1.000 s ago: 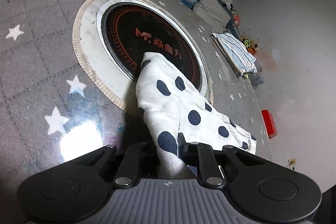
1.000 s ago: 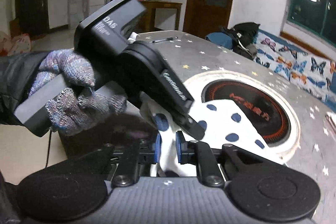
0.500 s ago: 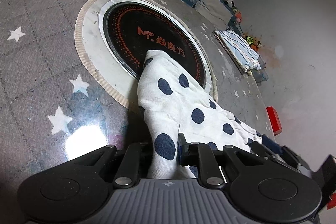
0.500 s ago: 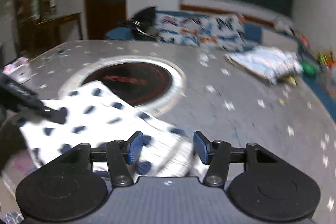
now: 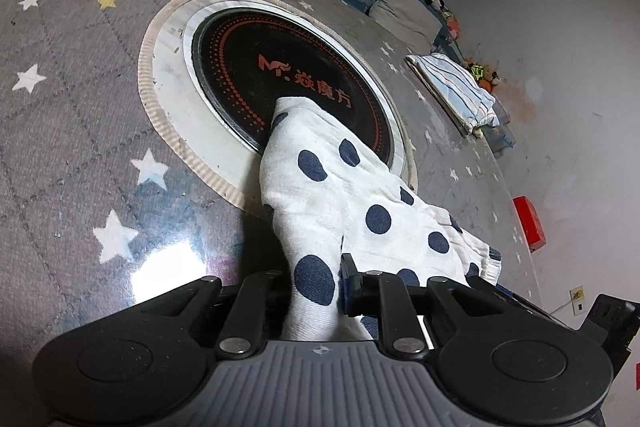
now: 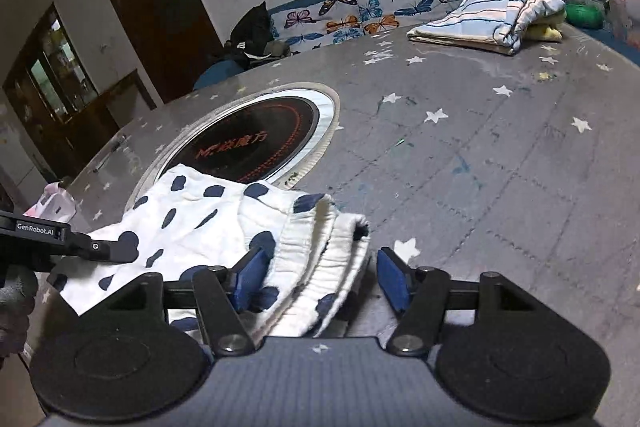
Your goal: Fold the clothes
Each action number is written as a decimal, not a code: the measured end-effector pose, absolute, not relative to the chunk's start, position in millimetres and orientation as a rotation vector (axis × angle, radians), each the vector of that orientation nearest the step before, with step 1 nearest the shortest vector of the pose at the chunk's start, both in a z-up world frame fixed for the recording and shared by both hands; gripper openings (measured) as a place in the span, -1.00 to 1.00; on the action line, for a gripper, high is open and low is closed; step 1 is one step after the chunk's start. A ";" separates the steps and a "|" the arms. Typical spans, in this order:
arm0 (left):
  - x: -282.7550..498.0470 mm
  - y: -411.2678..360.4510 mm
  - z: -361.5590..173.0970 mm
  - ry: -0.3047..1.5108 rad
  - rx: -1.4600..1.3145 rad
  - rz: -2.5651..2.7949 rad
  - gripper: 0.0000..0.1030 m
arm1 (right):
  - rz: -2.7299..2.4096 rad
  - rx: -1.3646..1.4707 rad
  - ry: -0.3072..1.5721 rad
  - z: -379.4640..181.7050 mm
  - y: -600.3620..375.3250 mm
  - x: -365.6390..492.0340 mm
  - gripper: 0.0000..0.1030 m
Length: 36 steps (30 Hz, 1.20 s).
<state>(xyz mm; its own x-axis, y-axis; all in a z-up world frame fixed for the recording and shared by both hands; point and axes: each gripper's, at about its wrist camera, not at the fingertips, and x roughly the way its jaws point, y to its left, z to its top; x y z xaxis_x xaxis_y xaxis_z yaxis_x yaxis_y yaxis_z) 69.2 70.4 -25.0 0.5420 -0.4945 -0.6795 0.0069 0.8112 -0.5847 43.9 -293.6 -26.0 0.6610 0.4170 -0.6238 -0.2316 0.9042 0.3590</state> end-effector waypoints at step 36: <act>214.6 -84.3 80.6 0.799 -0.331 -0.457 -0.75 | 0.223 0.190 0.499 109.1 -397.6 127.6 -0.76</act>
